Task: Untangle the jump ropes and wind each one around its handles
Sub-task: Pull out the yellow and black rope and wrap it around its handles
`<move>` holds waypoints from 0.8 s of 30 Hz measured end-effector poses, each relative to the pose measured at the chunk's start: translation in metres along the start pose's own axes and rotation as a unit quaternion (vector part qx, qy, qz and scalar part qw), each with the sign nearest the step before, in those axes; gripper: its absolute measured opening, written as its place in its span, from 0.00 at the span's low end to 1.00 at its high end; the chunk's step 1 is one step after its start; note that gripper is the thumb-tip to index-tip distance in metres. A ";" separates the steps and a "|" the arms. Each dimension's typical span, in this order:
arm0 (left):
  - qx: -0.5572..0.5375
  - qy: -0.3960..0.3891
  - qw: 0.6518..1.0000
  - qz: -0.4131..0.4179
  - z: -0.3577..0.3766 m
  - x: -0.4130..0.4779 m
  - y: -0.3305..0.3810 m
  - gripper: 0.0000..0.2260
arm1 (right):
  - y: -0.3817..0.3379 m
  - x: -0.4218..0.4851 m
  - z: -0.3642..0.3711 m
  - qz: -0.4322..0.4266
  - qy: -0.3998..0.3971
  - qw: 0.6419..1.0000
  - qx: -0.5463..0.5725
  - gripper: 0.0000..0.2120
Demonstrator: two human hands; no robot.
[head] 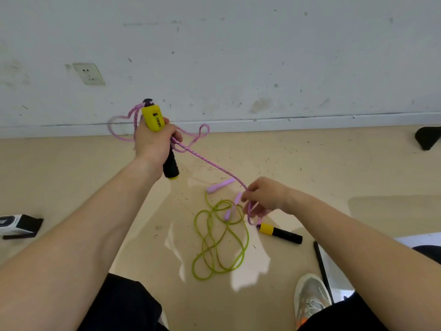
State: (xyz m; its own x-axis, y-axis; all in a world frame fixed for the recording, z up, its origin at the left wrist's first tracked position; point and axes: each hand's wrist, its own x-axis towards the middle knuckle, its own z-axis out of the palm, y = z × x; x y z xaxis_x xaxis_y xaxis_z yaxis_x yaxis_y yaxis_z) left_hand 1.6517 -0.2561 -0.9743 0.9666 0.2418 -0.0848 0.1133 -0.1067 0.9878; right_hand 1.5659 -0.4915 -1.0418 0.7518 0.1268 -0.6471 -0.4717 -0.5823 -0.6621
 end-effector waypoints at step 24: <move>0.089 -0.161 0.981 0.059 0.059 -0.079 -0.032 0.02 | -0.062 -0.040 -0.048 -0.169 0.055 0.772 0.610 0.08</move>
State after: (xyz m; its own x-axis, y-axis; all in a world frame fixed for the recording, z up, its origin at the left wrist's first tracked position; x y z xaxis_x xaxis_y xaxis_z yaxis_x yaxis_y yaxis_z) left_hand 1.5857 -0.3282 -1.0067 0.9947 -0.0961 -0.0356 0.0062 -0.2901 0.9570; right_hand 1.5874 -0.4987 -0.9563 0.9303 -0.0011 -0.3668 -0.2725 0.6674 -0.6931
